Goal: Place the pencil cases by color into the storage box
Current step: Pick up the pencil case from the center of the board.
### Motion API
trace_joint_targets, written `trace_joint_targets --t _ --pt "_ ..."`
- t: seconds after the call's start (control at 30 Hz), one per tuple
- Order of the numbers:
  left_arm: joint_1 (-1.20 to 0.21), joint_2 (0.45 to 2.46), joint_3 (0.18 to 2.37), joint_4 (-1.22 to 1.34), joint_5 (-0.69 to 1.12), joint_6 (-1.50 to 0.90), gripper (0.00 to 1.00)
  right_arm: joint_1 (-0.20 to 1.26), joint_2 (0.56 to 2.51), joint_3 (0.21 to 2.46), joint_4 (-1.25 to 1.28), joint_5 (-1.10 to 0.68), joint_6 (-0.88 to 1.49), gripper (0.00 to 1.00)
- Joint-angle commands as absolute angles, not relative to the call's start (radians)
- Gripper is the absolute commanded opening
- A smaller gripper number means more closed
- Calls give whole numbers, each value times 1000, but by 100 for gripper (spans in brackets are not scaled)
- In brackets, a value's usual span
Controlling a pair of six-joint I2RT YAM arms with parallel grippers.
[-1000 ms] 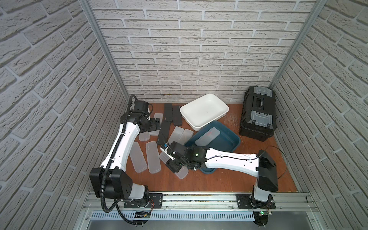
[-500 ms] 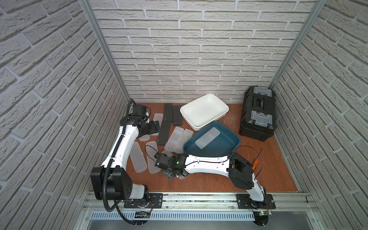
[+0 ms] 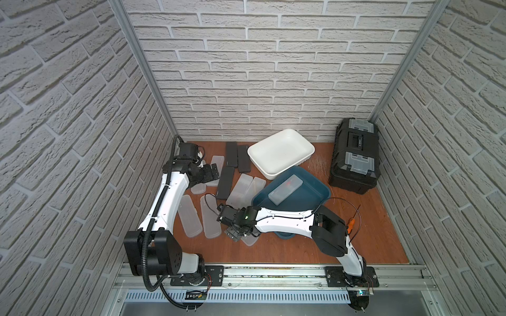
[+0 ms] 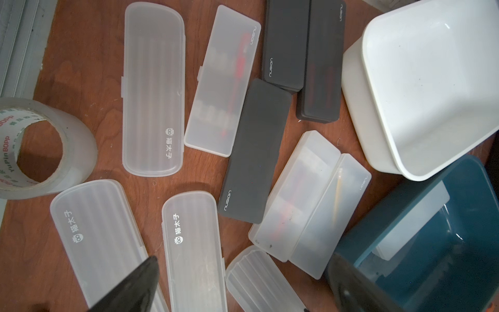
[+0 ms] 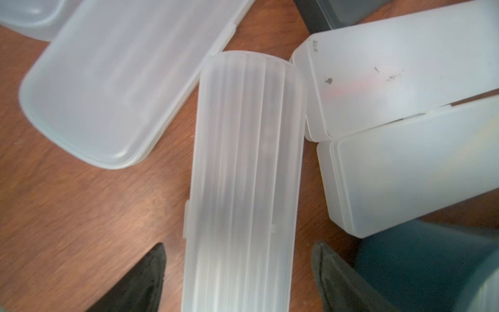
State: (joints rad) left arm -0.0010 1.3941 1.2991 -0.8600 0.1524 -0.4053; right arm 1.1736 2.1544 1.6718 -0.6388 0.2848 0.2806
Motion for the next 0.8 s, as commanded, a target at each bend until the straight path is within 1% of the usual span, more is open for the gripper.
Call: trace_joint_targets --t 0.0,0.5,0.77 --pt "17 1366 1300 -830 176 -415 98 1147 2142 1639 -583 218 296 89" --pt "35 1340 1301 -816 197 -420 98 1140 2197 1640 -567 130 292 87" --pt "34 1336 1298 -801 202 -430 98 1149 2216 1662 -602 159 293 86"
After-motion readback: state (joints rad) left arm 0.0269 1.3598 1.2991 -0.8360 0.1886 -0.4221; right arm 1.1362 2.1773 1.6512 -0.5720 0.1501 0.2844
